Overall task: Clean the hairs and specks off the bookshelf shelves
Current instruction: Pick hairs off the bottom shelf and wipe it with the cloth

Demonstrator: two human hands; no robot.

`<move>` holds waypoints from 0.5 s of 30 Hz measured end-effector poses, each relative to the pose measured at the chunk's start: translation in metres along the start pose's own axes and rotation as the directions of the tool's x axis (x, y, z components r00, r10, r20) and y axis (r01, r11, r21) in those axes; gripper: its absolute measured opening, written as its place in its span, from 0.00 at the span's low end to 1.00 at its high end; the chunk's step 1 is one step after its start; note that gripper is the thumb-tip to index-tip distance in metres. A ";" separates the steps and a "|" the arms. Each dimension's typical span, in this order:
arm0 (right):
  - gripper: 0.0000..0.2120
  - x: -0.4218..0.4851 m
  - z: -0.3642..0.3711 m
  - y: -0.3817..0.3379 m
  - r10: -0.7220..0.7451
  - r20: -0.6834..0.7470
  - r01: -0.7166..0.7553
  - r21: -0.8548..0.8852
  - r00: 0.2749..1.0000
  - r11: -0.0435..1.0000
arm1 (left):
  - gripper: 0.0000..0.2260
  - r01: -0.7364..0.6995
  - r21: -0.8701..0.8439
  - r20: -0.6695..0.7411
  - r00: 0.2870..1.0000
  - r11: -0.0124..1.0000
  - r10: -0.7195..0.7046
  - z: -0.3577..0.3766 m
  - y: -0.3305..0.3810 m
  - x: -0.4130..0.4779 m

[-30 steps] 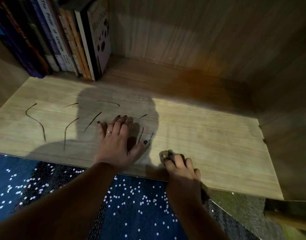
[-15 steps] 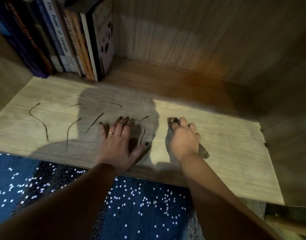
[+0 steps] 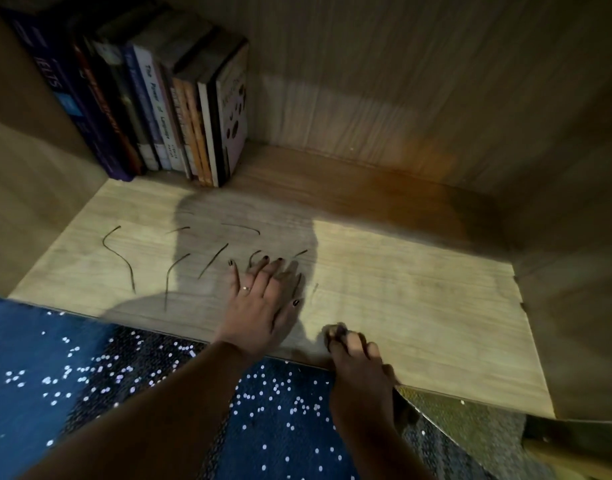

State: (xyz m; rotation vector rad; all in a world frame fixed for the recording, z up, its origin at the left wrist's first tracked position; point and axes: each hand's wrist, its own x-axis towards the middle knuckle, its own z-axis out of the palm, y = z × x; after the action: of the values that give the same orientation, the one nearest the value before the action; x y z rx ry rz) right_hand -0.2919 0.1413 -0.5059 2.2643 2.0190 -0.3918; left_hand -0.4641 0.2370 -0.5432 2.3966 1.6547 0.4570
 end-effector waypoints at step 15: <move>0.11 0.000 -0.051 -0.015 0.379 0.348 -0.420 0.899 0.857 0.126 | 0.05 0.672 -0.724 0.633 0.738 0.158 -0.234 -0.059 0.067 -0.124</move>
State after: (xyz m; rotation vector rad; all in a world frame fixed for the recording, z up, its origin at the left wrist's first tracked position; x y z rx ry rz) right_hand -0.2997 0.1550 -0.4554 3.1653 0.9225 -2.0869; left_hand -0.4680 0.0960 -0.4834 0.8916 1.2392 0.5558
